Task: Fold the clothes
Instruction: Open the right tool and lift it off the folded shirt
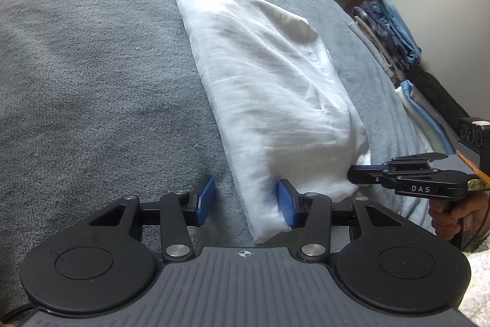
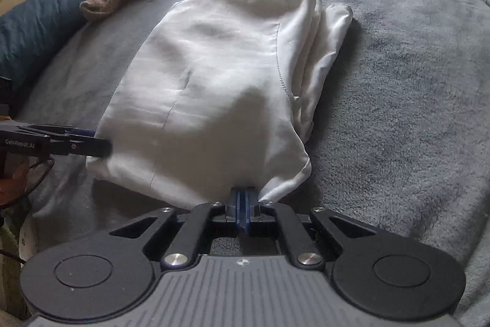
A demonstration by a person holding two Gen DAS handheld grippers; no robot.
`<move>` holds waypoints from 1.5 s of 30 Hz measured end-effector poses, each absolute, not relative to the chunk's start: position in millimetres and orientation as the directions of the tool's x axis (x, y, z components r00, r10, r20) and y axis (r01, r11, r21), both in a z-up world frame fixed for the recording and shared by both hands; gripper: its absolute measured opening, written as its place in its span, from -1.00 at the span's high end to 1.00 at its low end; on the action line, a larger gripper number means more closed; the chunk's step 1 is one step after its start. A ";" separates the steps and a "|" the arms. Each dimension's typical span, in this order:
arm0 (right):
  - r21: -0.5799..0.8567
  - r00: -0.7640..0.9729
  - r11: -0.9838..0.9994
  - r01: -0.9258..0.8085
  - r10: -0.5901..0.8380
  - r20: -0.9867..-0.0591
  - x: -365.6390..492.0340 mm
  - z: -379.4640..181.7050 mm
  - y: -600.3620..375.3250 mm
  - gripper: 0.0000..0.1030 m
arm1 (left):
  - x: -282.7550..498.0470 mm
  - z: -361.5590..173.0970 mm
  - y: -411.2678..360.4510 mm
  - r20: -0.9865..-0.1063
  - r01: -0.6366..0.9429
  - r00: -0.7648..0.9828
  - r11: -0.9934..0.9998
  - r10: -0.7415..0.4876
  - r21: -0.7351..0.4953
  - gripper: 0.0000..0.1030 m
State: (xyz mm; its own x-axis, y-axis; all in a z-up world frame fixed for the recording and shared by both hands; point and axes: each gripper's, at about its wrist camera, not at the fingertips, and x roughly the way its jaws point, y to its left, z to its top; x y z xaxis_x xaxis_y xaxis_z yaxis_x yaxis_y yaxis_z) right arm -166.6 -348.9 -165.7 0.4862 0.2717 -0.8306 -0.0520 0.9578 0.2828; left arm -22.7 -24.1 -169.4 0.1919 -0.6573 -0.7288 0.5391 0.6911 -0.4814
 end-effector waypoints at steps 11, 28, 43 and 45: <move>0.396 0.677 0.914 0.088 0.237 -0.697 -170.1 -108.6 -385.6 0.17 | -26.0 -167.1 -23.5 -0.732 0.529 0.206 0.703 -0.649 -0.475 0.12; 0.315 0.744 0.918 0.239 0.035 -0.667 -166.9 -87.7 -371.8 -1.00 | -33.7 -159.1 -25.8 -0.739 0.536 0.248 0.724 -0.627 -0.434 0.07; 0.182 0.737 0.943 0.279 -0.089 -0.670 -166.7 -93.5 -355.3 -1.00 | -35.1 -157.6 -26.3 -0.738 0.535 0.252 0.726 -0.626 -0.432 0.05; 0.167 0.735 0.948 0.270 -0.091 -0.672 -165.6 -94.8 -353.3 -1.00 | -35.0 -158.0 -26.0 -0.738 0.535 0.251 0.725 -0.627 -0.434 0.05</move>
